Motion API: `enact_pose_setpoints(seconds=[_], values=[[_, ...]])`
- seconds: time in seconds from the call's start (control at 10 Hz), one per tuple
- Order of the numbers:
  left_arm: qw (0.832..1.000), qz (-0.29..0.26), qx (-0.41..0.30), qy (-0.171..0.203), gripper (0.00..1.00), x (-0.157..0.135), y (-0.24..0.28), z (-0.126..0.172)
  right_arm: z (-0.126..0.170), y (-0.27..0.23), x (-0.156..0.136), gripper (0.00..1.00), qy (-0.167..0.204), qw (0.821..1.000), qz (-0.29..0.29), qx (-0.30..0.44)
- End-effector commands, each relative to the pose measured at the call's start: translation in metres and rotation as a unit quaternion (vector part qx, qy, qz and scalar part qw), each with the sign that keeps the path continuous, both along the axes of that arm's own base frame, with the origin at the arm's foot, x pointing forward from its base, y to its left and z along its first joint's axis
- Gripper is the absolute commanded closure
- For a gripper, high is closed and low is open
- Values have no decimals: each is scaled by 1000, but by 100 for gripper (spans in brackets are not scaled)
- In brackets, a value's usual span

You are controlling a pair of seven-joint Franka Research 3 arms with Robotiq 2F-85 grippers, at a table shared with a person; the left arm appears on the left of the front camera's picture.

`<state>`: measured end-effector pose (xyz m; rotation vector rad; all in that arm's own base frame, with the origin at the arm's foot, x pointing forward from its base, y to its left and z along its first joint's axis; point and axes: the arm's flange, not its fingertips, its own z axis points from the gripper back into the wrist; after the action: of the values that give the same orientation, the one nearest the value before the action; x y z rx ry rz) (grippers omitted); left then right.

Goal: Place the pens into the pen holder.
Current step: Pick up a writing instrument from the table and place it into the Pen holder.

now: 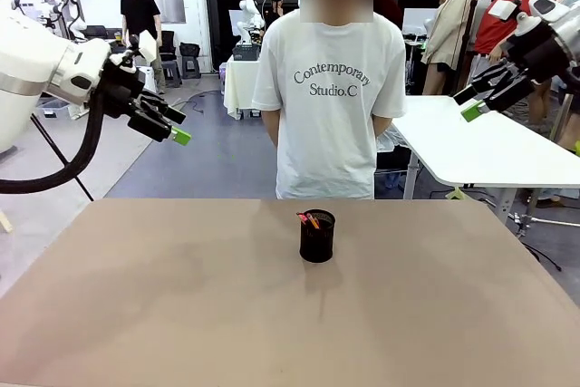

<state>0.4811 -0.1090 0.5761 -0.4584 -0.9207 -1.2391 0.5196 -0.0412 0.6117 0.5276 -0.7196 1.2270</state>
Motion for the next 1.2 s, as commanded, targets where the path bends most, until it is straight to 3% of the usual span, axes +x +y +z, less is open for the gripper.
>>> enact_pose_setpoints(seconds=[0.0, 1.1], values=[[1000, 0, -3, -2, 0, 0, 0, 0, 2, 0, -1, 0, 1, 1000, -2, 0], [1000, 0, -3, -2, 0, 0, 0, 0, 2, 0, -1, 0, 1, 1000, -2, 0]])
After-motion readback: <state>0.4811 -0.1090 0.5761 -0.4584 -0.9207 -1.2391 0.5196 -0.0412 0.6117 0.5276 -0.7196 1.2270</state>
